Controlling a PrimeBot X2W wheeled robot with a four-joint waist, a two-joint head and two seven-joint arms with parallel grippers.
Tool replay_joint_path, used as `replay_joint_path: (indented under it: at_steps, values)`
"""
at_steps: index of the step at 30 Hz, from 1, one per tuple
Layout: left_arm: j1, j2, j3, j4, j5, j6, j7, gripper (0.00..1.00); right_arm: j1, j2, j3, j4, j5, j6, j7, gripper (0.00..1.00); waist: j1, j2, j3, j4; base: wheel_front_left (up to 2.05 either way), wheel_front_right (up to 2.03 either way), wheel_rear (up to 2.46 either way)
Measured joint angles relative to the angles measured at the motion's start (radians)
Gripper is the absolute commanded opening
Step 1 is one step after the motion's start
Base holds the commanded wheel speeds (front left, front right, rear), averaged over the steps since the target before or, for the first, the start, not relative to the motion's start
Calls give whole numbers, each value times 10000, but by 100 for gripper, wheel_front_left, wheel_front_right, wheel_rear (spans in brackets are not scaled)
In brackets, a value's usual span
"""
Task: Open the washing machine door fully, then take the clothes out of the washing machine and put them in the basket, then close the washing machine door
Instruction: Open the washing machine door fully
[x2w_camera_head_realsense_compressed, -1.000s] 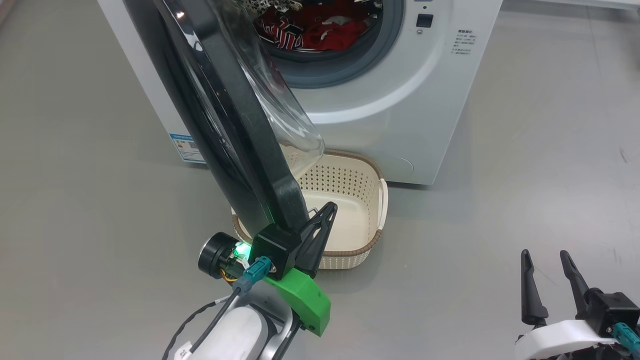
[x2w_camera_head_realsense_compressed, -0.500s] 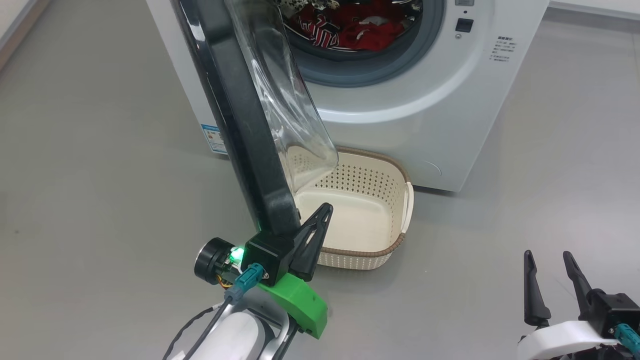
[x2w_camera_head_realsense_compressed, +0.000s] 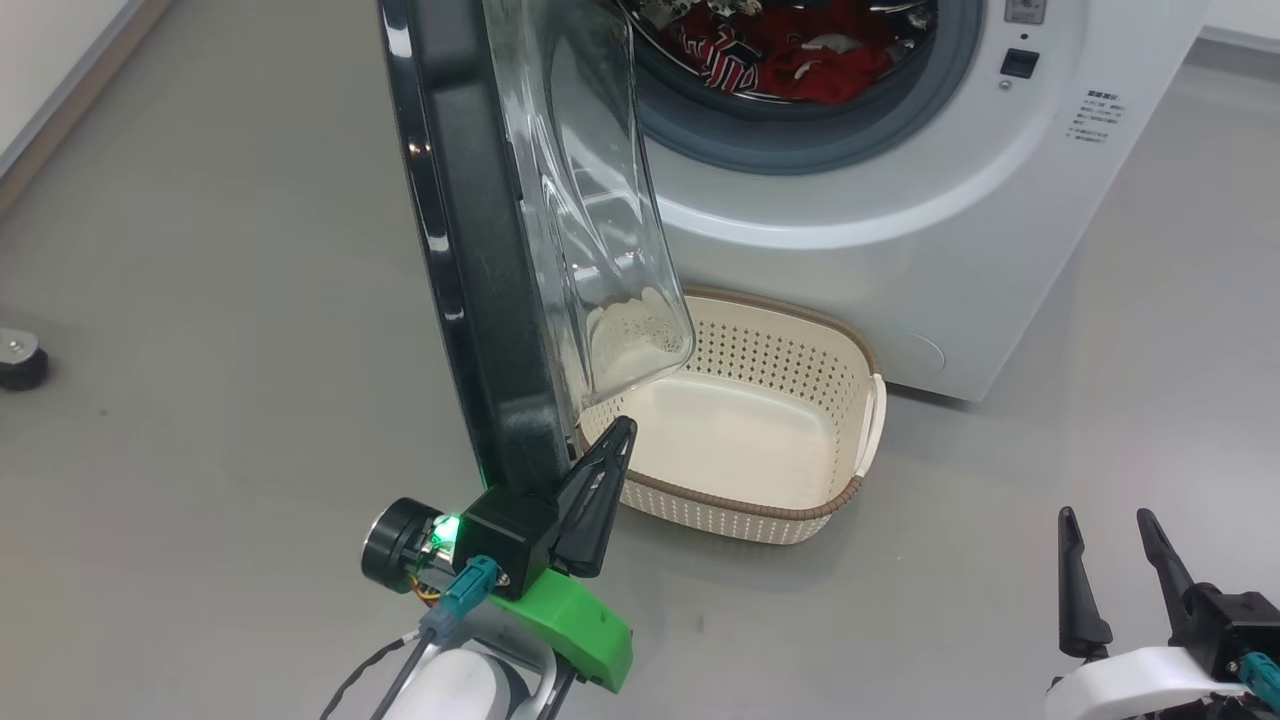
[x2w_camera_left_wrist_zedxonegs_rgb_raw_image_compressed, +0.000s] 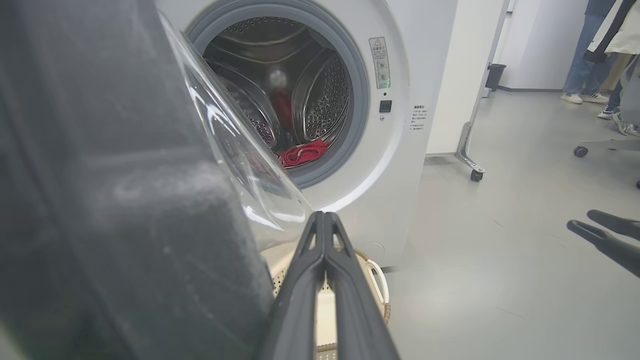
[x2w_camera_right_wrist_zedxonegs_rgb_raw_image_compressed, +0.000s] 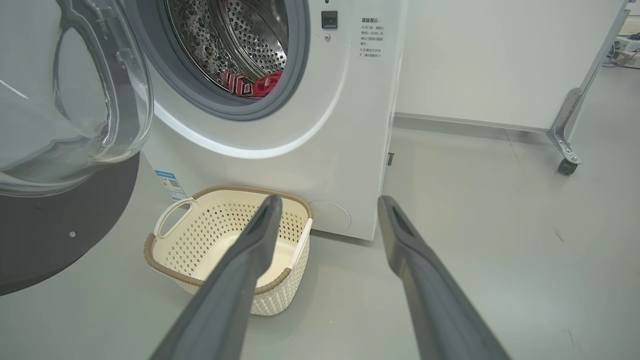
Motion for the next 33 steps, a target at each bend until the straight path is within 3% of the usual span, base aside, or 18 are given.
replay_joint_path:
  at_steps: [16,33]
  values:
    - [1179,123,2090,-2,531,2,-238,0,45,-176,35,-2,-163,61,0,100,0,0,-104,1103,0,0,0]
    - [1430,253,4686,407,857,33,-610,0,-32,-176,249,50,-242,161,75,100,0,0,-77,648,0,0,0]
